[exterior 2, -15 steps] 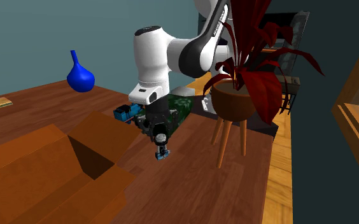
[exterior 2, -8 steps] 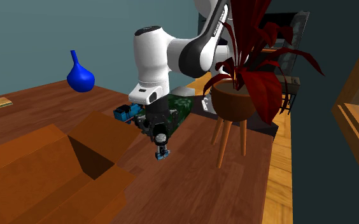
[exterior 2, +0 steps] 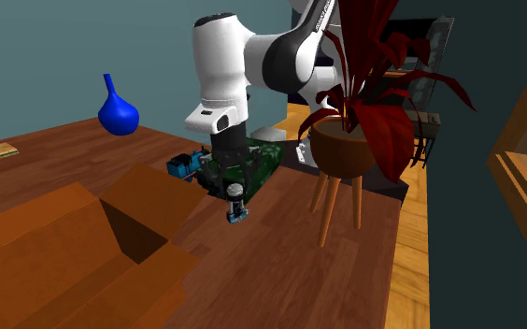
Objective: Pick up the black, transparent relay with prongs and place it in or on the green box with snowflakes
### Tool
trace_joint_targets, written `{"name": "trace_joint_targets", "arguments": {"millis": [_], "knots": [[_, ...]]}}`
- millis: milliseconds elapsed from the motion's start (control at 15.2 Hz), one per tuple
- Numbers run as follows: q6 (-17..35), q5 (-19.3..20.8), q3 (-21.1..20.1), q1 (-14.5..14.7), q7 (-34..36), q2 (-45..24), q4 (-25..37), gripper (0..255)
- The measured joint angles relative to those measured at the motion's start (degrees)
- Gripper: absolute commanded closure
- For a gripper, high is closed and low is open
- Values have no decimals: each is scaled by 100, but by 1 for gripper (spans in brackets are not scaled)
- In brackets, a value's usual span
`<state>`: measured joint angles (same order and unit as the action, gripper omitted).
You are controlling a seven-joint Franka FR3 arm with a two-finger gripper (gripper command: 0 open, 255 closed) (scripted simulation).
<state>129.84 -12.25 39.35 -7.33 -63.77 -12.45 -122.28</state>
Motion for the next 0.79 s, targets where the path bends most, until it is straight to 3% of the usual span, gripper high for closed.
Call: {"name": "trace_joint_targets", "arguments": {"millis": [792], "knots": [[-793, 542, 140, 142, 391, 587, 369, 255]]}}
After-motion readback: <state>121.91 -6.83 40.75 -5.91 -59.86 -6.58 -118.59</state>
